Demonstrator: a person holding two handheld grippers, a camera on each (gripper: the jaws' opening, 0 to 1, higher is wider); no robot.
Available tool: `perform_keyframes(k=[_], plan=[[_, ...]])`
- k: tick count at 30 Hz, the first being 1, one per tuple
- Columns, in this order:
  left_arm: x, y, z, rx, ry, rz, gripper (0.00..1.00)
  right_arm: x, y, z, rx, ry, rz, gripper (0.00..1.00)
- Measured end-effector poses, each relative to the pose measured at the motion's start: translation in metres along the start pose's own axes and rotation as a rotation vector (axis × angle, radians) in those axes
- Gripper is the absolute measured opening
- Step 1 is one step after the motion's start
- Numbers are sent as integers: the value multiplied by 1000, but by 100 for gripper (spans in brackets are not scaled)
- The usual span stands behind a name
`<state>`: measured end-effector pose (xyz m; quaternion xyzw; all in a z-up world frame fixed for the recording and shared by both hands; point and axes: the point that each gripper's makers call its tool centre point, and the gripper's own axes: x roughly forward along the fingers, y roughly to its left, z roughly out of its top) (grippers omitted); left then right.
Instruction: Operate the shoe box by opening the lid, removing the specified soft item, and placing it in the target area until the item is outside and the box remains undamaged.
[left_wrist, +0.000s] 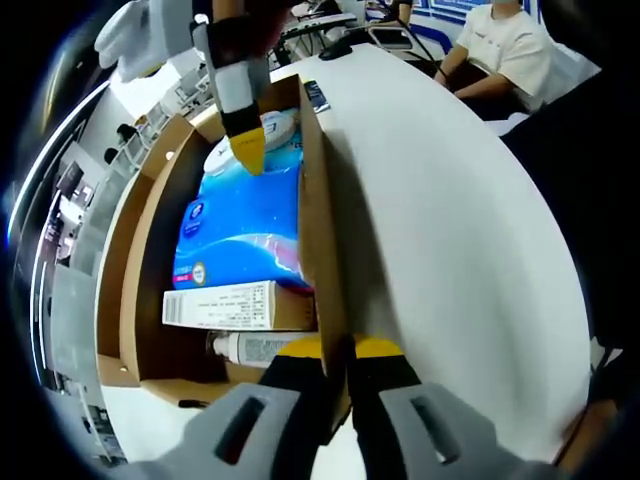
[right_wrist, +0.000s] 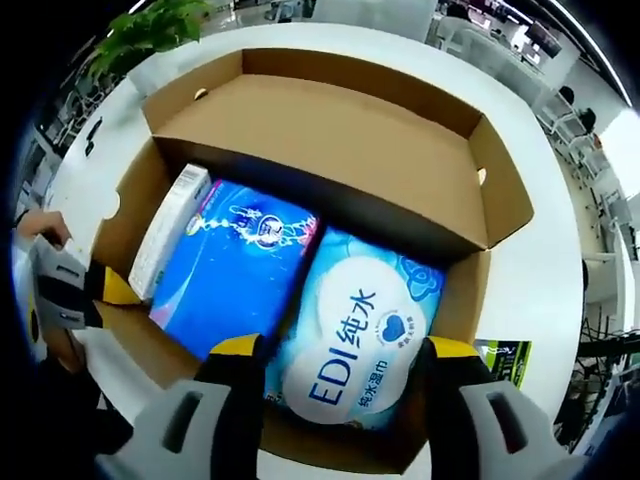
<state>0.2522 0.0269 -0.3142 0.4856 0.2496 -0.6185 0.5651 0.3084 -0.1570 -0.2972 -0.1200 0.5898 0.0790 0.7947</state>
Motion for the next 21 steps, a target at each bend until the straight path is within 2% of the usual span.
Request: perform_keyframes(k=[5, 9, 13, 16, 17, 21], plan=[[0, -1, 0, 4, 1, 1, 6, 3, -6, -1, 17, 6, -26, 60], [0, -2, 0, 3, 0, 2, 6, 5, -4, -2, 40, -1, -33, 61], [0, -1, 0, 4, -1, 1, 6, 8, 2, -9, -3, 9, -69, 62], [1, -1, 0, 5, -2, 1, 6, 7, 3, -13, 12, 17, -75, 61], [1, -2, 0, 6, -2, 1, 6, 7, 4, -13, 46, 11, -73, 61], [1, -2, 1, 6, -3, 1, 6, 9, 3, -13, 91, 3, -65, 60]])
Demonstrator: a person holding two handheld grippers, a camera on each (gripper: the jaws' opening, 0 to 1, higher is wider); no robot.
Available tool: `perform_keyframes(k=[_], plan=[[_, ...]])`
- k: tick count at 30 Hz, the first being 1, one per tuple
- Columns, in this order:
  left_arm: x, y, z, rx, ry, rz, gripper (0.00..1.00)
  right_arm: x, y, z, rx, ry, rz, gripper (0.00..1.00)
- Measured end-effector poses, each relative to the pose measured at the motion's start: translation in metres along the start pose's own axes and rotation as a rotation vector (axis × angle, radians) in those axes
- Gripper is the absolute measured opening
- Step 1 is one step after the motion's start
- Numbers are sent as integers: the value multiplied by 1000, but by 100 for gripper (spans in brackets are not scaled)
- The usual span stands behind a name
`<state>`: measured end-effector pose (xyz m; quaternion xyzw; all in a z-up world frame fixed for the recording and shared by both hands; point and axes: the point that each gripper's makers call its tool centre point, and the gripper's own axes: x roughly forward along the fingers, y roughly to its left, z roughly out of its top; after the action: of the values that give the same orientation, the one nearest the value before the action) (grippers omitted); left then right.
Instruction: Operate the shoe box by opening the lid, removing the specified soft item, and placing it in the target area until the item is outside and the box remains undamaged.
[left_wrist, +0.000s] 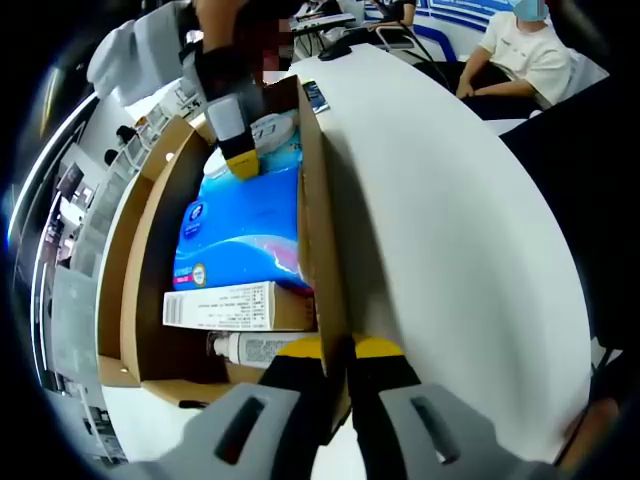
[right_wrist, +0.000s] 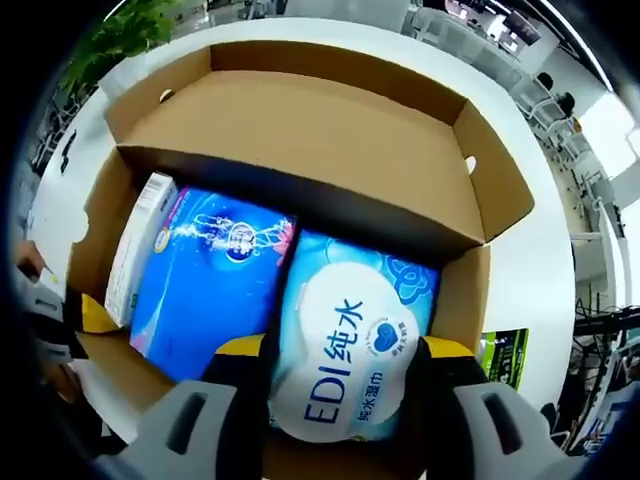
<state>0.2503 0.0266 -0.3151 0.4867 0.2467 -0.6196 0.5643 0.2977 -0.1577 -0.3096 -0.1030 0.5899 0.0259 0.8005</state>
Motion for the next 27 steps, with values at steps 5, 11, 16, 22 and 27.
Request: perform_keyframes(k=[5, 11, 16, 22, 27], plan=[[0, 0, 0, 0, 1, 0, 6, 4, 2, -2, 17, 14, 3, 59], [1, 0, 1, -2, 1, 0, 6, 11, 0, 0, -8, 38, -6, 60], [1, 2, 1, -4, 4, 1, 6, 19, -1, 3, 3, 50, -3, 62], [1, 3, 2, -3, 5, 3, 6, 23, -1, 3, 8, 72, -6, 65], [1, 3, 1, 1, 12, 4, 6, 33, 0, 7, 11, 59, 21, 70]])
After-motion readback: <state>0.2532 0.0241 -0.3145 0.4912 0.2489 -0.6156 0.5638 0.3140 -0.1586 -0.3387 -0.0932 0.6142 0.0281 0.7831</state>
